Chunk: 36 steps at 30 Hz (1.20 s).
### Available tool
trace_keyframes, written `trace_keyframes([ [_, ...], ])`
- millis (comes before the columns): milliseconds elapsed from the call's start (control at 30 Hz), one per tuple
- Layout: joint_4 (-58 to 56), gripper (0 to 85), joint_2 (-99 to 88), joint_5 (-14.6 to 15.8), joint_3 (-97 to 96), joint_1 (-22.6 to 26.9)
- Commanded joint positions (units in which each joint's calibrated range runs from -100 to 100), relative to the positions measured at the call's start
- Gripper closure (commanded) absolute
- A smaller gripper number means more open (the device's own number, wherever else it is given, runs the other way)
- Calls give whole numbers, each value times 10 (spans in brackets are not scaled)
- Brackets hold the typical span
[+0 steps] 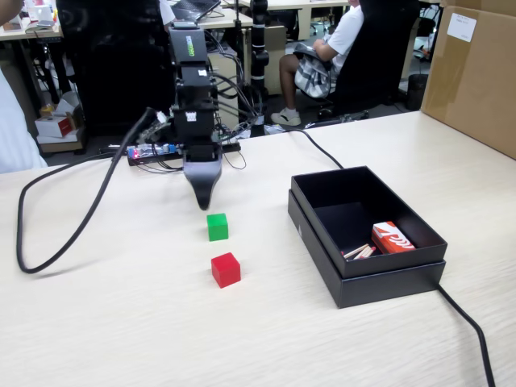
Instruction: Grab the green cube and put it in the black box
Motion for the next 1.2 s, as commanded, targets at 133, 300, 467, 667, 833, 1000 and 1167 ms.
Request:
trace_keyframes([
  [133, -6, 408, 98, -9, 80, 6],
  [300, -6, 407, 165, -13, 120, 14],
  [467, -6, 408, 220, -15, 151, 14],
  [667, -6, 529, 259, -24, 153, 14],
  [833, -3, 846, 273, -32, 159, 17],
  [1000, -16, 846, 164, -32, 142, 19],
  [1167, -55, 846, -17, -15, 165, 60],
])
